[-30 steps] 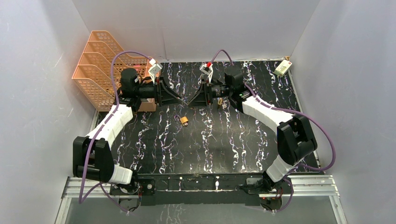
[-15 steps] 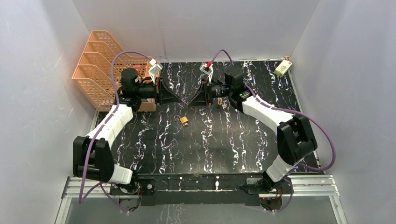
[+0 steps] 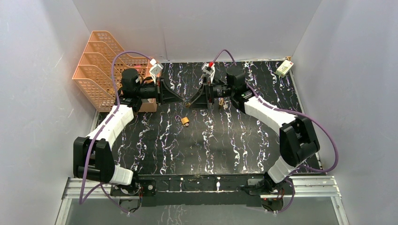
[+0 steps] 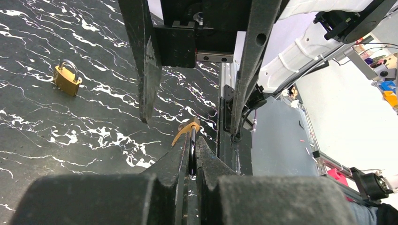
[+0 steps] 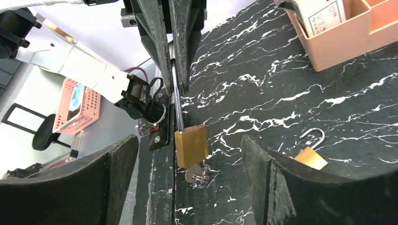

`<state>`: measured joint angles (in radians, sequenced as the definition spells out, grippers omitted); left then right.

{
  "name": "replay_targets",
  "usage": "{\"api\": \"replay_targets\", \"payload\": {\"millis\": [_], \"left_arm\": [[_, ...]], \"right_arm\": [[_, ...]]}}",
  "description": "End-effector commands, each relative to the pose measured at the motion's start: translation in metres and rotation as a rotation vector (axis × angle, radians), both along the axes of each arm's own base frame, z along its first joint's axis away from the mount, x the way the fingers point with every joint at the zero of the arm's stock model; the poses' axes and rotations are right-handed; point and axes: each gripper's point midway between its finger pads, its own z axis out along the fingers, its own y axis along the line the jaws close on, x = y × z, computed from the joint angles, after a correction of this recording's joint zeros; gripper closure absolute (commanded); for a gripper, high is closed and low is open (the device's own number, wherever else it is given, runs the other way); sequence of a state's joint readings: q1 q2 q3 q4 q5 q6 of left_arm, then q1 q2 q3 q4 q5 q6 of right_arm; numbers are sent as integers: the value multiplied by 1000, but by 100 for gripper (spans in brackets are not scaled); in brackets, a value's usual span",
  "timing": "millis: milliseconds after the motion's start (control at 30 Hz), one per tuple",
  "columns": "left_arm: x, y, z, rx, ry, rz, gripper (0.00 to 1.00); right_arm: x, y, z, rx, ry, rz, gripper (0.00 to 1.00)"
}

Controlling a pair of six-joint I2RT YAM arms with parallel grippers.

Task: Lock with the key
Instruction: Lock the lock.

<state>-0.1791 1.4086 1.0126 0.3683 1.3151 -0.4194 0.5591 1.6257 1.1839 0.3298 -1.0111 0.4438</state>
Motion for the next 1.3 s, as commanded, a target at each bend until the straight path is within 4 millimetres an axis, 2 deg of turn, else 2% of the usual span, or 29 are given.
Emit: {"api": "replay_targets", "payload": {"millis": [0, 133, 300, 467, 833, 1067, 1267], "left_arm": [[-7, 0, 25, -19, -117, -5, 100], [5, 1, 27, -20, -129, 57, 100], [28, 1, 42, -87, -157, 185, 100], [43, 1, 53, -170, -139, 263, 100], [9, 3, 74, -235, -248, 187, 100], [-1, 1, 78, -252, -263, 139, 100], [-1, 0, 78, -270, -257, 126, 100]], "right_arm": [[4, -9, 47, 61, -133, -56, 8], [6, -15, 53, 67, -168, -102, 4], [9, -31, 76, 146, -297, -254, 2], [-2, -43, 93, 215, -407, -275, 1], [-14, -45, 93, 270, -470, -205, 4], [-15, -37, 86, 262, -447, -146, 8], [-19, -27, 81, 269, -467, -125, 9]]}}
